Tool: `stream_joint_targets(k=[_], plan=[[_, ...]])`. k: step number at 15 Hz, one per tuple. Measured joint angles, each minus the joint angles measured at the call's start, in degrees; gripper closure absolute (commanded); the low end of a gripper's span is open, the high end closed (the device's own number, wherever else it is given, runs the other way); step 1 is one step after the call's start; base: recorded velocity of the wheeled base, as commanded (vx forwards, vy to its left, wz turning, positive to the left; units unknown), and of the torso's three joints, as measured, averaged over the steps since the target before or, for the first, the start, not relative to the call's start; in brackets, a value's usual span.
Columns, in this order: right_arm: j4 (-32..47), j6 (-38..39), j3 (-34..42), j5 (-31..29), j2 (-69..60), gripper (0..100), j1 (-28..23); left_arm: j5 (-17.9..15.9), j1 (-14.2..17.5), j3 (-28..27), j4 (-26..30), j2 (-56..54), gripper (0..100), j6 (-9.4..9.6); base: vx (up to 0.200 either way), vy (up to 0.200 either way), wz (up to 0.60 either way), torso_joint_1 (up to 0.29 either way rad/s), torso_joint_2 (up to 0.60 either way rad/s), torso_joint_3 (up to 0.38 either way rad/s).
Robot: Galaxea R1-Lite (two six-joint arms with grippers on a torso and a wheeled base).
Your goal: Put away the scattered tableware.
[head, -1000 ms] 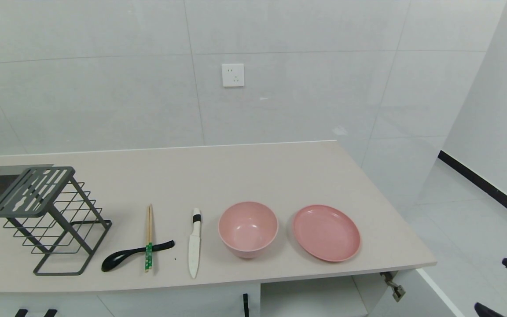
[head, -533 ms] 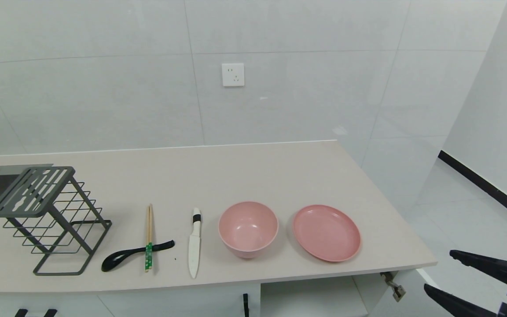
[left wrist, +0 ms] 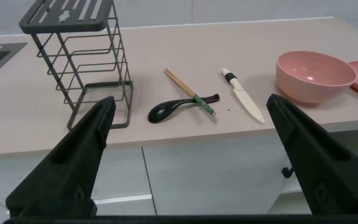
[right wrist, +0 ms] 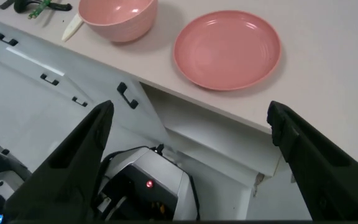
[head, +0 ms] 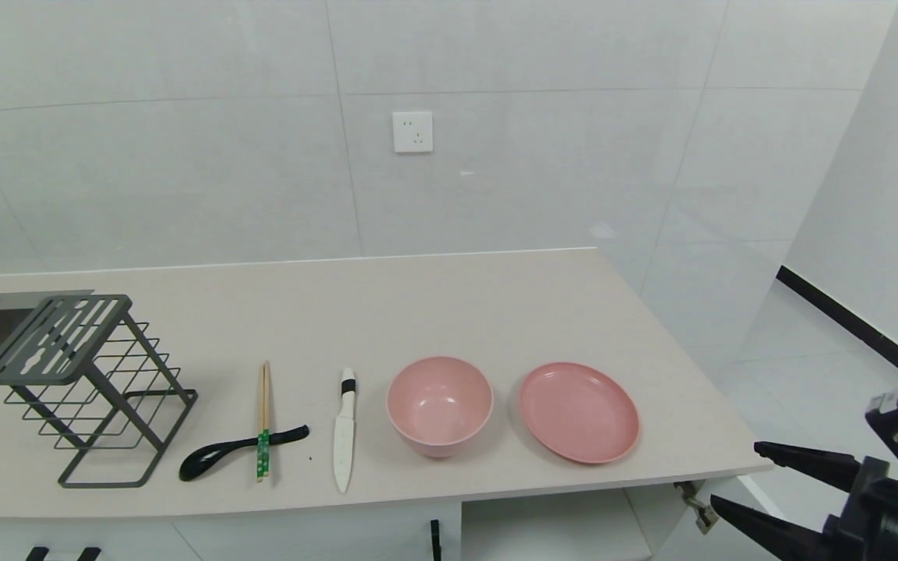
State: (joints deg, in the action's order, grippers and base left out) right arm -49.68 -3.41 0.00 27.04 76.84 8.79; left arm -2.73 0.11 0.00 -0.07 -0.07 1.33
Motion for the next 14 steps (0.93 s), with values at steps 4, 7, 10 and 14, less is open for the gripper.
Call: stream_joint_targets(k=[4,7,10,14], plan=[[-16.36,-0.04,0.0,-0.72,12.93,0,0.94,0.09,0.0,0.0,0.0,0.0,0,0.0,0.0,0.0,0.0,0.0,0.0,0.0],[-27.78,0.3,-0.02,-2.3,24.1,0,3.13,0.11,0.0,0.0,0.0,0.0,0,0.0,0.0,0.0,0.0,0.0,0.0,0.0],[-30.27,0.74,-1.93,-2.71,31.07,0,4.08,0.09,0.0,0.0,0.0,0.0,0,-0.11,0.0,0.0,0.0,0.0,0.0,0.0],[-30.63,1.01,-3.35,-2.73,35.86,0,4.19,0.06,0.02,0.0,0.0,0.0,0,-0.11,0.0,0.0,0.0,0.0,0.0,0.0]])
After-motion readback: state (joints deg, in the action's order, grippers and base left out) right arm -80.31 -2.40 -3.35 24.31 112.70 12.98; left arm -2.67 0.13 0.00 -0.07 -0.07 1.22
